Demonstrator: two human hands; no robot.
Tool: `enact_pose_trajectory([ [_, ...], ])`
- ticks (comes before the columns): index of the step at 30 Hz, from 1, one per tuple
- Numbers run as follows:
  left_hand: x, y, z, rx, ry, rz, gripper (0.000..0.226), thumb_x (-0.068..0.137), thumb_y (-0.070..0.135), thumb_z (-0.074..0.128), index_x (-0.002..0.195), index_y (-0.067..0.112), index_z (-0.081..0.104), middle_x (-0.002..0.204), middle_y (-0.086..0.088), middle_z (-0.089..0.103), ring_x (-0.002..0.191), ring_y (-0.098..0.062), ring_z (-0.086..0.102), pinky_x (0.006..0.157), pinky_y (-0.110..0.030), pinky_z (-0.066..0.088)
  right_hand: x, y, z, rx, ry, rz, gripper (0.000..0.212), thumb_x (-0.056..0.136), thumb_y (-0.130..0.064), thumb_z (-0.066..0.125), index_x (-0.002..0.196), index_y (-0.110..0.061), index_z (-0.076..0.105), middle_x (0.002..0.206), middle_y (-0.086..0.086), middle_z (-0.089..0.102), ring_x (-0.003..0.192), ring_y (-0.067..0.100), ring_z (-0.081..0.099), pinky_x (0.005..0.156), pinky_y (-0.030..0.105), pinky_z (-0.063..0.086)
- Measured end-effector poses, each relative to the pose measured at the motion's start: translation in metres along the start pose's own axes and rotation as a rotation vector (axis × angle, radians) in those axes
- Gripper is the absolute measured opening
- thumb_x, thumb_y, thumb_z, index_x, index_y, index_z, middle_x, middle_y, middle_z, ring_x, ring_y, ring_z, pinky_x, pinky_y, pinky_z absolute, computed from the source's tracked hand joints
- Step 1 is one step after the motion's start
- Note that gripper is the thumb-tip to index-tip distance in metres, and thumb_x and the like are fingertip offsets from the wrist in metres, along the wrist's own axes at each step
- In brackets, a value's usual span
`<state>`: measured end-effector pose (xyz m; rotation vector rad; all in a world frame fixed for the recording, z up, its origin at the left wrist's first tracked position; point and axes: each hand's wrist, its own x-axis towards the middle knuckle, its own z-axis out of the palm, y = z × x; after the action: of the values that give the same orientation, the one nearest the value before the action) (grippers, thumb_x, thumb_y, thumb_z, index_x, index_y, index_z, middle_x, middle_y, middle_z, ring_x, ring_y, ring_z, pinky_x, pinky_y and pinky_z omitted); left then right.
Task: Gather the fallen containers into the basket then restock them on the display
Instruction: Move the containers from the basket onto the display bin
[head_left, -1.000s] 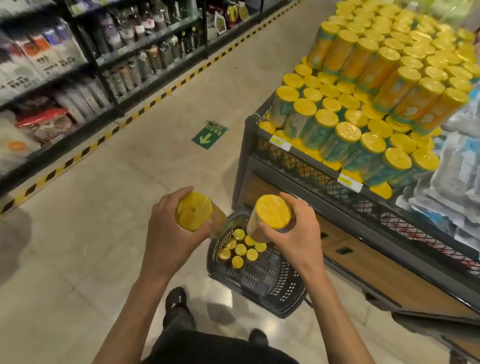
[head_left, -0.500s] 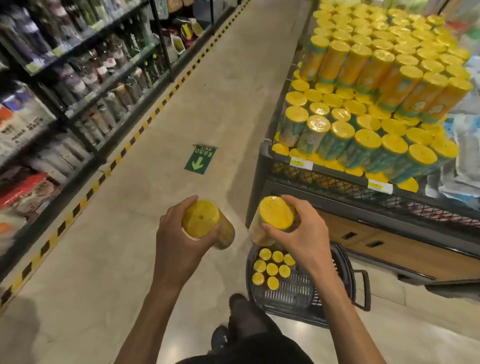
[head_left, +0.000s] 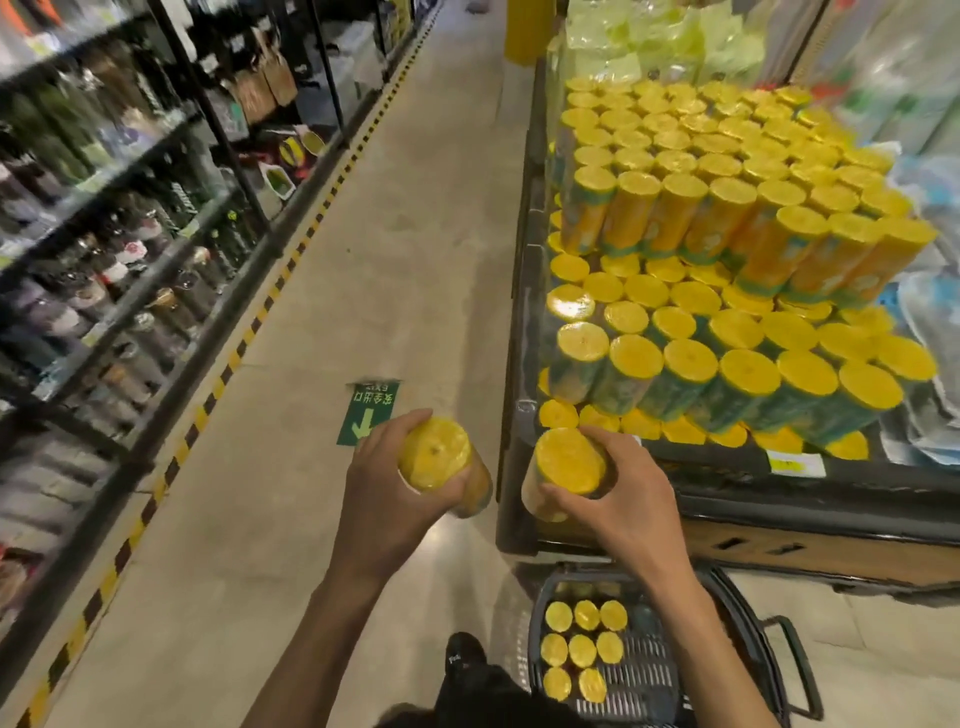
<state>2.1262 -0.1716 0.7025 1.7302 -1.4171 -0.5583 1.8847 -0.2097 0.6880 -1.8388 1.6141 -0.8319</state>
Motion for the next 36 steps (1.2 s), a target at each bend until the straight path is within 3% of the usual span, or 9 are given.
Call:
enact_pose_trajectory([
  [7,0.098,0.010,0.023,0.009,-0.117,0.156,0.066,0.063,0.046,0.076,0.125,0.028,0.057,0.114,0.015,0.053,0.102,-0.003,0.046,0.086,-0.034,0.049,0.054,0.001,-0.007,0.000,0.121,0.113,0.071,0.066,-0.053,0.083,0.129,-0.038,0.053,0.120,-0.018,0.057,0.113,0.006,0.051,0.092,0.030,0.047],
  [11,0.147,0.020,0.040,-0.009,-0.211,0.245,0.069,0.065,0.057,0.068,0.125,0.027,0.057,0.115,0.011,0.056,0.104,-0.014,0.052,0.086,-0.044,0.051,0.079,0.002,-0.015,-0.026,0.204,0.166,0.073,0.066,-0.053,0.082,0.131,-0.032,0.054,0.123,-0.014,0.057,0.117,0.009,0.052,0.093,0.032,0.047],
  [15,0.195,0.035,0.059,-0.030,-0.313,0.308,0.072,0.065,0.062,0.065,0.129,0.031,0.054,0.116,0.016,0.051,0.107,-0.011,0.050,0.090,-0.040,0.049,0.102,0.002,-0.027,-0.024,0.285,0.239,0.075,0.067,-0.054,0.081,0.133,-0.032,0.053,0.120,-0.021,0.049,0.115,0.002,0.046,0.093,0.027,0.044],
  [19,0.246,0.053,0.083,-0.029,-0.433,0.390,0.077,0.064,0.066,0.065,0.132,0.031,0.054,0.118,0.015,0.053,0.109,-0.011,0.051,0.091,-0.038,0.049,0.134,0.003,-0.041,-0.060,0.372,0.303,0.075,0.067,-0.059,0.079,0.131,-0.031,0.053,0.128,-0.015,0.054,0.115,0.005,0.050,0.093,0.032,0.048],
  [23,0.294,0.073,0.110,-0.050,-0.573,0.482,0.072,0.064,0.065,0.066,0.126,0.031,0.056,0.118,0.012,0.053,0.109,-0.007,0.051,0.091,-0.032,0.048,0.173,0.009,-0.059,-0.104,0.405,0.382,0.075,0.069,-0.059,0.079,0.133,-0.031,0.052,0.133,-0.011,0.054,0.119,0.013,0.052,0.094,0.041,0.050],
  [29,0.357,0.103,0.159,-0.007,-0.739,0.680,0.066,0.069,0.043,0.083,0.126,0.023,0.057,0.118,0.007,0.050,0.104,0.006,0.038,0.085,-0.006,0.027,0.226,0.035,-0.083,-0.112,0.428,0.458,0.074,0.069,-0.055,0.081,0.132,-0.028,0.054,0.136,-0.007,0.054,0.122,0.014,0.051,0.092,0.029,0.045],
  [36,0.397,0.129,0.215,0.162,-0.843,0.760,0.076,0.070,0.051,0.081,0.133,0.023,0.052,0.125,0.002,0.047,0.118,-0.014,0.046,0.088,-0.023,0.036,0.274,0.055,-0.116,-0.251,0.343,0.472,0.079,0.065,-0.056,0.083,0.132,-0.025,0.055,0.133,-0.005,0.057,0.118,0.015,0.054,0.092,0.035,0.050],
])
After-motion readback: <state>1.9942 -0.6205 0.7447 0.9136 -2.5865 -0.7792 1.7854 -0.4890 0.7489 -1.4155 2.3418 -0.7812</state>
